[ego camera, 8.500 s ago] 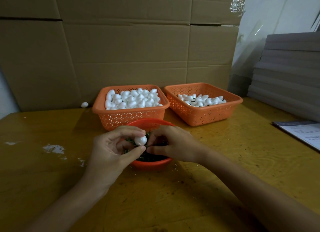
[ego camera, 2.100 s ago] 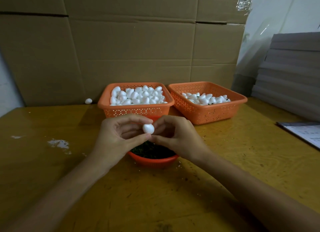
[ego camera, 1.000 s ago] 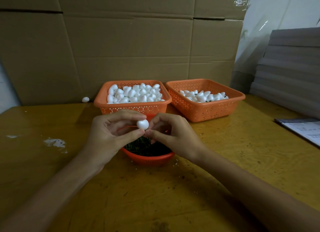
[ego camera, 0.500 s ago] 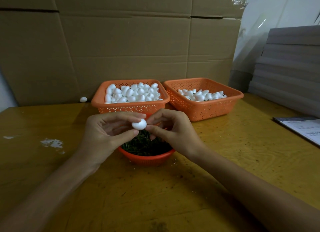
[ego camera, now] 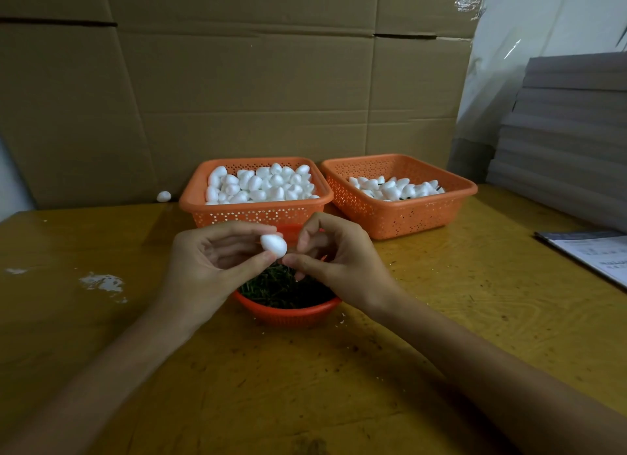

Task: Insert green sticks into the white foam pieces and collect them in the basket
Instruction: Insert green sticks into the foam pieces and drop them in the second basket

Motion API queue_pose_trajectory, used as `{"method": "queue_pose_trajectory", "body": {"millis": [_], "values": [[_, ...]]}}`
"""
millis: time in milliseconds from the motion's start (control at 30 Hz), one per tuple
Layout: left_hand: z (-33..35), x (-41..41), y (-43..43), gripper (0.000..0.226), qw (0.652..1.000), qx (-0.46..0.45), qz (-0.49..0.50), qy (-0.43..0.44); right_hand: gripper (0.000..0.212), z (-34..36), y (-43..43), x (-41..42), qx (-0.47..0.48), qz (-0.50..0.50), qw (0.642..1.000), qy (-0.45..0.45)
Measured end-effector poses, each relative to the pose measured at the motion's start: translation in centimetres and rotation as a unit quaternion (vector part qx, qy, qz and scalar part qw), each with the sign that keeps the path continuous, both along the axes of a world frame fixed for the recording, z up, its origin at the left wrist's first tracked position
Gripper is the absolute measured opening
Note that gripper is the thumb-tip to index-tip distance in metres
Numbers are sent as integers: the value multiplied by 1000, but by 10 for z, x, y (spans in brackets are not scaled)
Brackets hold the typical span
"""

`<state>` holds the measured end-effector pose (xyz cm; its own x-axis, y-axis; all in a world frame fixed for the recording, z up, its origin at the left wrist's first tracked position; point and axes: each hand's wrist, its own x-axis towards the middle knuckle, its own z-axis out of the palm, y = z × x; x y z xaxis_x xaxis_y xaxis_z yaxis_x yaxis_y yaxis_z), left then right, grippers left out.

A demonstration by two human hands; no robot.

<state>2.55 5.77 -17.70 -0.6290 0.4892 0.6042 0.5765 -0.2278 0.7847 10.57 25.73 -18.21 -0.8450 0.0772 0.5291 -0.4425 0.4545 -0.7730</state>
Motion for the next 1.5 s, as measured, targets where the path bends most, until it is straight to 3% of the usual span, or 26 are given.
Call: {"method": "queue_pose_trajectory", "body": {"millis": [233,367,500,533,633,733,800,867,1000,1067,1167,1233,1267,1367,1500], "values": [[-3,3,3,46,998,-2,29,46,26,2,2,1,17,29,999,-7],[-5,5,3,61,996,-25,63,58,22,14,4,5,-22,8,1000,6],[-4,6,-1,28,974,-123,85,172,11,38,45,8,-90,-202,970,97],[-5,6,-1,23,959,-158,86,217,9,41,60,8,-65,-275,951,123],[-12,9,2,39,922,-228,67,307,6,36,102,9,33,-463,873,150],[-16,9,1,45,901,-267,52,338,13,22,138,6,147,-530,830,92],[-16,8,-1,47,900,-268,51,341,23,12,156,2,239,-507,828,5],[-15,8,-2,48,901,-271,47,335,31,9,162,2,274,-473,836,-51],[-15,8,-1,51,901,-277,44,331,31,11,152,4,296,-499,814,3],[-16,8,-1,54,902,-279,44,326,26,16,129,2,294,-488,821,43],[-16,8,-1,52,902,-281,47,325,18,31,81,2,280,-354,888,87],[-16,8,-1,47,902,-280,48,325,18,37,48,8,295,-193,935,42],[-16,8,-1,45,903,-278,50,325,21,37,33,10,328,-114,938,1],[-16,10,0,41,895,-279,65,341,30,23,7,13,449,5,885,-120],[-14,11,0,31,891,-276,87,348,34,24,3,16,453,8,871,-189]]}}
